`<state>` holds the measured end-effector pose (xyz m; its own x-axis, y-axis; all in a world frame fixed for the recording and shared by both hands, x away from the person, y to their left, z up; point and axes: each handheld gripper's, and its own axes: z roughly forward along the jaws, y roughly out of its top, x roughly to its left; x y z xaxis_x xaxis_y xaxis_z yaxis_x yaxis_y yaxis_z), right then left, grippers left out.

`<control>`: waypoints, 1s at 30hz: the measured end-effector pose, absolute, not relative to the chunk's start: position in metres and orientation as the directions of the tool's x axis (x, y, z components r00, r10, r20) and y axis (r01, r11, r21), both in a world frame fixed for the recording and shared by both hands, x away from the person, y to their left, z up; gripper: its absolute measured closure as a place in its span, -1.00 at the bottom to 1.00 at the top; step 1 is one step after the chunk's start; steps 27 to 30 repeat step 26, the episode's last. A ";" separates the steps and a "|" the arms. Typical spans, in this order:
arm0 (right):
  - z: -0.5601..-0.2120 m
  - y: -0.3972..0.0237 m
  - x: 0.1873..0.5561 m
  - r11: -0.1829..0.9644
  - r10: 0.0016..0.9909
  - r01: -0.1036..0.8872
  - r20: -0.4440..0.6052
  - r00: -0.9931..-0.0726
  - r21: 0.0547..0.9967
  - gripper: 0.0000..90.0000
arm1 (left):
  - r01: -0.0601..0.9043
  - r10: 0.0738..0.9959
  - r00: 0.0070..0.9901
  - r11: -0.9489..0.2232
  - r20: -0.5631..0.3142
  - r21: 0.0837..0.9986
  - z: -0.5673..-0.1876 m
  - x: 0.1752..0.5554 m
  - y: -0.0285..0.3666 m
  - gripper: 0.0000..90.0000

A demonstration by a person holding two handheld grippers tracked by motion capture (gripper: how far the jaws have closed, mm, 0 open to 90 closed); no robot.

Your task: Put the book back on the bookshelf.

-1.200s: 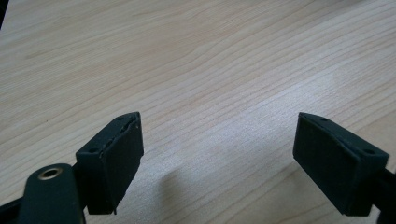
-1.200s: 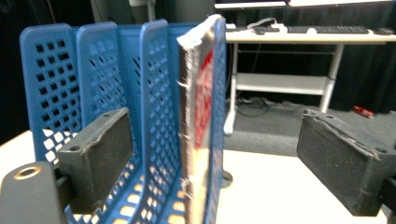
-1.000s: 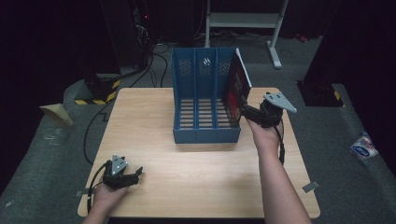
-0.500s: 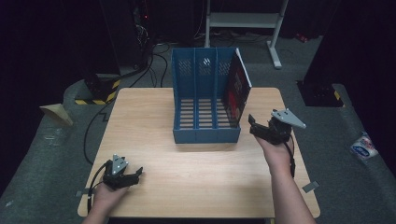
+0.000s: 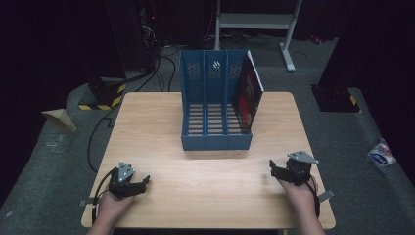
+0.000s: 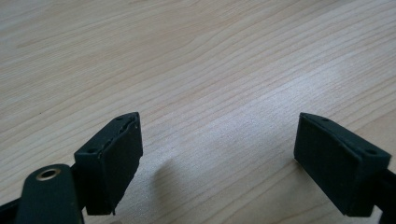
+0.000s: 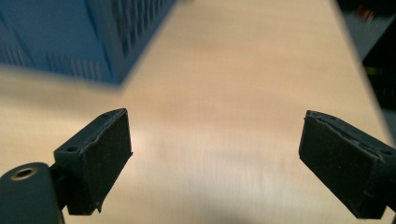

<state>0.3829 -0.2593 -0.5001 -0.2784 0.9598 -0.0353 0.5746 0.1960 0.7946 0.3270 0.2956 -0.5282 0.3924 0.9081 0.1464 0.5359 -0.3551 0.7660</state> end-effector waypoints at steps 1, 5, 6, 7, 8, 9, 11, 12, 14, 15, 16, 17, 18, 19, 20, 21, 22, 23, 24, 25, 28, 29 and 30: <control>-0.500 -0.259 0.383 0.196 0.960 0.575 -0.035 -0.278 0.795 -0.80 | 0.537 0.908 0.392 -0.356 0.147 0.765 -0.528 0.327 0.295 -0.65; -0.524 -0.262 0.379 0.248 0.952 0.660 -0.054 -0.300 0.709 -0.77 | 0.545 0.908 0.385 -0.367 0.163 0.754 -0.528 0.328 0.295 -0.65; -0.524 -0.262 0.379 0.248 0.952 0.660 -0.054 -0.300 0.709 -0.77 | 0.545 0.908 0.383 -0.369 0.168 0.753 -0.529 0.328 0.294 -0.65; -0.524 -0.265 0.380 0.217 0.957 0.677 -0.019 -0.288 0.703 -0.77 | 0.543 0.909 0.381 -0.369 0.170 0.754 -0.529 0.328 0.293 -0.65; -0.524 -0.266 0.380 0.202 0.960 0.681 -0.004 -0.281 0.704 -0.75 | 0.544 0.910 0.379 -0.367 0.169 0.755 -0.529 0.327 0.293 -0.65; -0.524 -0.266 0.380 0.208 0.960 0.681 -0.013 -0.280 0.702 -0.76 | 0.546 0.910 0.378 -0.368 0.170 0.753 -0.529 0.327 0.293 -0.65; -0.524 -0.266 0.380 0.207 0.960 0.681 -0.013 -0.279 0.702 -0.76 | 0.553 0.913 0.376 -0.358 0.158 0.753 -0.529 0.328 0.294 -0.65; -0.524 -0.265 0.380 0.198 0.963 0.683 -0.011 -0.268 0.703 -0.76 | 0.556 0.914 0.377 -0.354 0.151 0.752 -0.529 0.329 0.295 -0.65; -0.524 -0.263 0.379 0.177 0.971 0.688 -0.010 -0.239 0.703 -0.76 | 0.566 0.919 0.372 -0.338 0.133 0.752 -0.529 0.330 0.296 -0.64; -0.525 -0.263 0.379 0.175 0.974 0.689 -0.018 -0.228 0.703 -0.79 | 0.574 0.922 0.369 -0.327 0.119 0.751 -0.529 0.330 0.297 -0.64; -0.525 -0.263 0.379 0.175 0.974 0.689 -0.018 -0.228 0.703 -0.79 | 0.574 0.922 0.369 -0.327 0.119 0.751 -0.529 0.330 0.297 -0.64; -0.525 -0.264 0.379 0.169 0.974 0.692 -0.011 -0.227 0.702 -0.80 | 0.577 0.925 0.365 -0.315 0.107 0.753 -0.529 0.331 0.297 -0.64; -0.525 -0.264 0.379 0.169 0.974 0.692 -0.011 -0.226 0.702 -0.80 | 0.586 0.926 0.366 -0.309 0.095 0.749 -0.529 0.331 0.298 -0.64; -0.525 -0.264 0.379 0.168 0.974 0.693 -0.011 -0.225 0.701 -0.80 | 0.600 0.930 0.361 -0.286 0.066 0.747 -0.529 0.332 0.300 -0.64; -0.525 -0.264 0.379 0.168 0.974 0.693 -0.011 -0.225 0.701 -0.80 | 0.600 0.930 0.361 -0.286 0.066 0.747 -0.529 0.332 0.300 -0.62; -0.525 -0.264 0.379 0.168 0.974 0.693 -0.011 -0.225 0.701 -0.80 | 0.612 0.931 0.365 -0.267 0.034 0.744 -0.530 0.334 0.303 -0.60; -0.525 -0.264 0.379 0.168 0.974 0.693 -0.011 -0.225 0.701 -0.80 | 0.612 0.931 0.365 -0.267 0.034 0.744 -0.530 0.334 0.303 -0.60; -0.525 -0.264 0.379 0.168 0.974 0.693 -0.011 -0.225 0.701 -0.80 | 0.617 0.931 0.364 -0.261 0.024 0.742 -0.530 0.334 0.304 -0.60; -0.525 -0.264 0.379 0.168 0.974 0.693 -0.011 -0.225 0.701 -0.80 | 0.623 0.932 0.362 -0.256 0.018 0.739 -0.530 0.334 0.304 -0.60; -0.525 -0.264 0.379 0.168 0.974 0.693 -0.011 -0.225 0.701 -0.80 | 0.624 0.933 0.359 -0.251 0.014 0.740 -0.530 0.335 0.304 -0.61; -0.525 -0.264 0.379 0.168 0.974 0.693 -0.011 -0.225 0.701 -0.80 | 0.627 0.934 0.357 -0.252 0.015 0.737 -0.530 0.335 0.304 -0.62; -0.525 -0.264 0.379 0.168 0.974 0.693 -0.011 -0.225 0.701 -0.80 | 0.627 0.934 0.357 -0.252 0.015 0.737 -0.530 0.335 0.304 -0.62; -0.525 -0.264 0.379 0.168 0.974 0.693 -0.011 -0.225 0.701 -0.80 | 0.627 0.934 0.357 -0.252 0.015 0.737 -0.530 0.335 0.304 -0.62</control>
